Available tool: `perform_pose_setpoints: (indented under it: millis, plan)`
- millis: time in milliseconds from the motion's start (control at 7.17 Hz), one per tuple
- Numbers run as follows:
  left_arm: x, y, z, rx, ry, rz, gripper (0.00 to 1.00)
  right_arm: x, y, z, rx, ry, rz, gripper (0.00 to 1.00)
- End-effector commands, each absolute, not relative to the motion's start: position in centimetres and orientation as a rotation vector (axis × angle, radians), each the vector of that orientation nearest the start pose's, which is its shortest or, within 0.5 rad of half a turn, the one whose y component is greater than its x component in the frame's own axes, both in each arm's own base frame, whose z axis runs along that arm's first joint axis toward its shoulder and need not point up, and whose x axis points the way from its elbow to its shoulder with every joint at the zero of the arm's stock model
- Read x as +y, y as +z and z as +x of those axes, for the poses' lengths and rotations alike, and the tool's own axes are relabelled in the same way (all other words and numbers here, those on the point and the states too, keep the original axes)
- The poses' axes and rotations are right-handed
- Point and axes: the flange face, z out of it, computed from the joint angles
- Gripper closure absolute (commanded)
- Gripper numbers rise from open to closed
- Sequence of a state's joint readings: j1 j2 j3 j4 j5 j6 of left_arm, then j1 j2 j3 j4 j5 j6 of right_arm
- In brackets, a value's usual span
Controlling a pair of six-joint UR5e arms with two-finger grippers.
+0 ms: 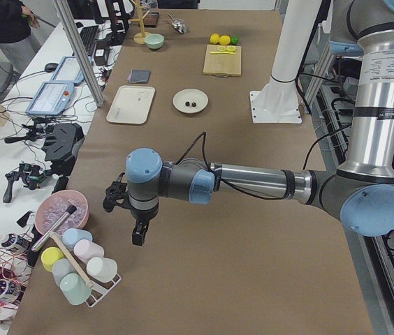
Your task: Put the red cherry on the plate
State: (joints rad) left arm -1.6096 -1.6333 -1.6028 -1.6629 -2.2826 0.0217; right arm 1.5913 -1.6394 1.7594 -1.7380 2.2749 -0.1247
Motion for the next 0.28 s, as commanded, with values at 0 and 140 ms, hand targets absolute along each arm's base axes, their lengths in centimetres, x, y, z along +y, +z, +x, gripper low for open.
perform_pose_setpoints:
  millis: [0, 140]
  plan:
    - [-52.54, 60.65, -8.85, 0.704, 0.049, 0.197, 0.02, -45.42, 61.95, 7.99, -0.707, -0.076, 0.006, 0.00]
    - [-52.54, 60.65, -8.85, 0.704, 0.049, 0.197, 0.02, -45.42, 61.95, 7.99, -0.707, -0.076, 0.006, 0.00]
